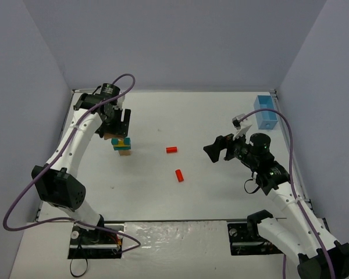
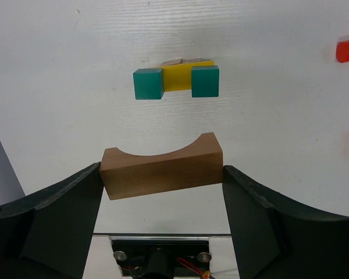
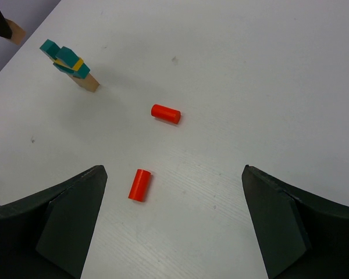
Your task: Build the wood block tower
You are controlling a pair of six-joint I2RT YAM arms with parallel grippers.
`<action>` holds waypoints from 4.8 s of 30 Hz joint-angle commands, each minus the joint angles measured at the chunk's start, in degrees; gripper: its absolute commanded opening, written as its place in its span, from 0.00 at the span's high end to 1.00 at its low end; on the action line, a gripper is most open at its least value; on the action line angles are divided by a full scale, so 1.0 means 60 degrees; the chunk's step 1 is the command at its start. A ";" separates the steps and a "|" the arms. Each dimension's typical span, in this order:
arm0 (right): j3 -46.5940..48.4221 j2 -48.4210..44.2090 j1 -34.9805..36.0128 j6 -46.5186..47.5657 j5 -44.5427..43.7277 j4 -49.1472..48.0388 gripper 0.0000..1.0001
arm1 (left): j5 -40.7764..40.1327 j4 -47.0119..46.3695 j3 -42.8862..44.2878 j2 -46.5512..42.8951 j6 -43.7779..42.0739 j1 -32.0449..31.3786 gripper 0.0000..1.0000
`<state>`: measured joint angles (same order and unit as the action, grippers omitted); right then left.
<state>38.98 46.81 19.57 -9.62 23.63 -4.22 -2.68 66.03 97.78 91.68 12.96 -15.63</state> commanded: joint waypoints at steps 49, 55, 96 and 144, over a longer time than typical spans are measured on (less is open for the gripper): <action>0.0373 0.0869 0.0001 0.0402 -0.1093 -0.0234 0.00 | 0.1890 -0.2703 -0.1512 0.0035 -0.1442 0.1089 0.99; 0.0388 0.0943 -0.0010 0.0399 -0.1035 -0.0234 0.00 | 0.1966 -0.2711 -0.1416 0.0201 -0.1432 0.1099 0.99; 0.0365 0.0964 -0.0010 0.0396 -0.0891 -0.0249 0.00 | 0.2401 -0.2802 -0.1177 0.0585 -0.1090 0.1228 1.00; 0.0328 0.1032 -0.0010 0.0387 -0.0788 -0.0307 0.00 | 0.2407 -0.2787 -0.1207 0.0629 -0.1046 0.1228 0.84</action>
<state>39.16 52.40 19.57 -7.57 18.24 -2.37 11.14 50.63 87.88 96.71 6.35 -8.60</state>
